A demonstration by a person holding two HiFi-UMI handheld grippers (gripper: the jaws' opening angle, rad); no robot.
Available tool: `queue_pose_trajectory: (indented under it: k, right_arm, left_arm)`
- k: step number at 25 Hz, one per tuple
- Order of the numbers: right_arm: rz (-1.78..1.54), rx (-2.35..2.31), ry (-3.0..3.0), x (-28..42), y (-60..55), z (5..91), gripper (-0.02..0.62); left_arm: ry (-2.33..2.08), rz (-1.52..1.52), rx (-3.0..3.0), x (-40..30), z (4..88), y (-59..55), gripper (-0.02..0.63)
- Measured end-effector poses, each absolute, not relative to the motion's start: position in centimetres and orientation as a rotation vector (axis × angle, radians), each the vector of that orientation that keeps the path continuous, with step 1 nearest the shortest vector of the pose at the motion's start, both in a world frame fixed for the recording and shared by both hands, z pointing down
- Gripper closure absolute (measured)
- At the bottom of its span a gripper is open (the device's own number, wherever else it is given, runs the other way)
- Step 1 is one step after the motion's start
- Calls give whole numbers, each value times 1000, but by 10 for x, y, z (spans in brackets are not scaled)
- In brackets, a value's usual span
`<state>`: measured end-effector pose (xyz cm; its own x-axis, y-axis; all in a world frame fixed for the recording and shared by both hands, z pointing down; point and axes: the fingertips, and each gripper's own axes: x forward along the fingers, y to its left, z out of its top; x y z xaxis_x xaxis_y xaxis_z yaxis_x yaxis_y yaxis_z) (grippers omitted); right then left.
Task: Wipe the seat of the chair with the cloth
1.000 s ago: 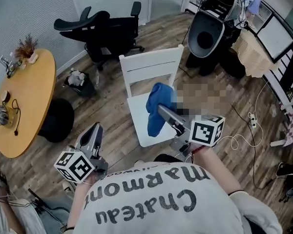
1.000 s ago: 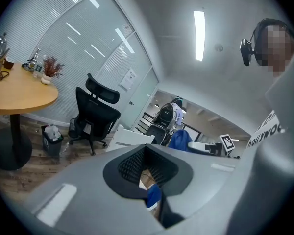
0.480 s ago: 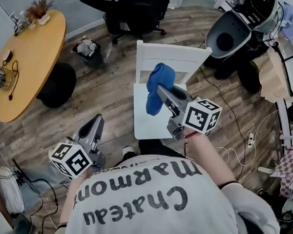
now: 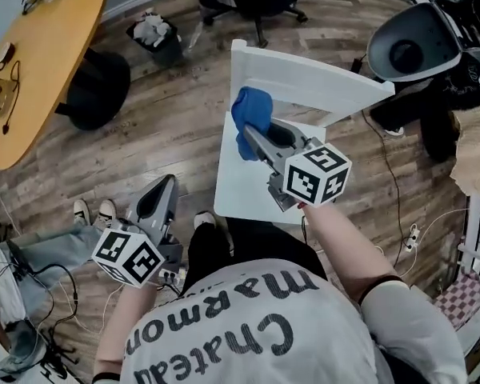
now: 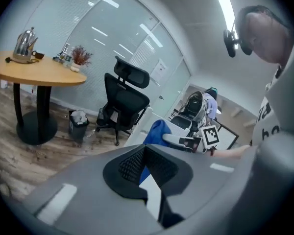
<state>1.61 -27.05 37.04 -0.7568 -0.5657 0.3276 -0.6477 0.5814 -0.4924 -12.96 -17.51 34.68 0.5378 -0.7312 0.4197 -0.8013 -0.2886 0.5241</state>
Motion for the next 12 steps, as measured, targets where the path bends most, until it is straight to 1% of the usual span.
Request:
queue_pose_trajectory:
  k: [7,12]
  right_arm:
    - [688,814,-2721,-5,-295,419,505]
    - [575,730,-2625,-11,-293,500,505]
  left_arm:
    - [-1211,154,1982,-101,401,-183,598]
    - [-1194,243,1965,-96,448,-180,598]
